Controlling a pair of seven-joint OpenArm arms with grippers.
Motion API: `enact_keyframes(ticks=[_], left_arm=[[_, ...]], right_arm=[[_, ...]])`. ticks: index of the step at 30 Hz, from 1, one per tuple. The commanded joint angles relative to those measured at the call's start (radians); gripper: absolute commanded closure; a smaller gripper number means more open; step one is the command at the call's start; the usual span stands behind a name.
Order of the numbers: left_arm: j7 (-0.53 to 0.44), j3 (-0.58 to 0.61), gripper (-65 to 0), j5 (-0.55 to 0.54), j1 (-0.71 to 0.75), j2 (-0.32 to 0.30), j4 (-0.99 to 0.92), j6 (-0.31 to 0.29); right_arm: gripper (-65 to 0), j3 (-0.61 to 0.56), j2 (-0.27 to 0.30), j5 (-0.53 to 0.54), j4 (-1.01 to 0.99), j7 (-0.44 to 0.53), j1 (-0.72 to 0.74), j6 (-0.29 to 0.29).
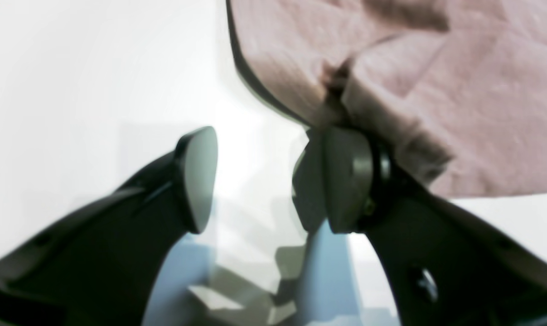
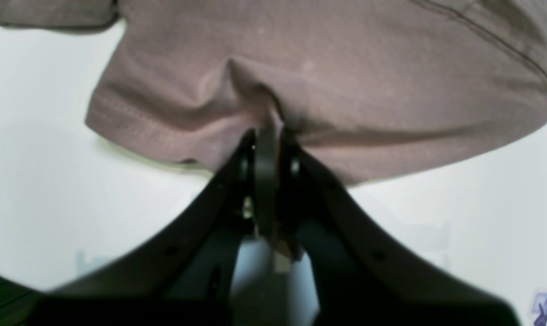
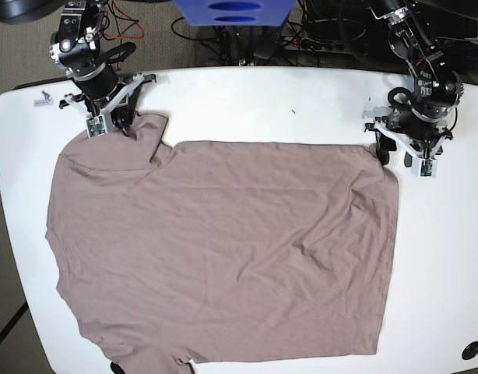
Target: Fold the T-shirt properly
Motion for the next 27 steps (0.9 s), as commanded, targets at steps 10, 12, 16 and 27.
enact_keyframes(ticks=[10,12,16,27], left_arm=[[0.037,-0.06,-35.9,0.004,-0.01,0.026,-0.006,-0.028],[0.053,-0.076,-35.8,-0.021,0.0,0.028,-0.003,-0.044],[0.067,-0.088,-35.8,-0.041,0.003,0.033,-0.009,-0.052],[0.227,-0.074,-38.9,-0.041,-0.035,0.05,0.041,-0.055]], right_arm=[[-0.6,0.0,0.007,-0.013,0.002,-0.027,-0.008,0.003],[-0.5,0.0,0.006,-0.015,0.0,-0.027,-0.006,0.002],[-0.6,0.001,0.006,-0.015,0.0,-0.024,-0.005,0.002],[-0.2,-0.002,0.006,-0.019,-0.003,-0.026,-0.002,0.011]])
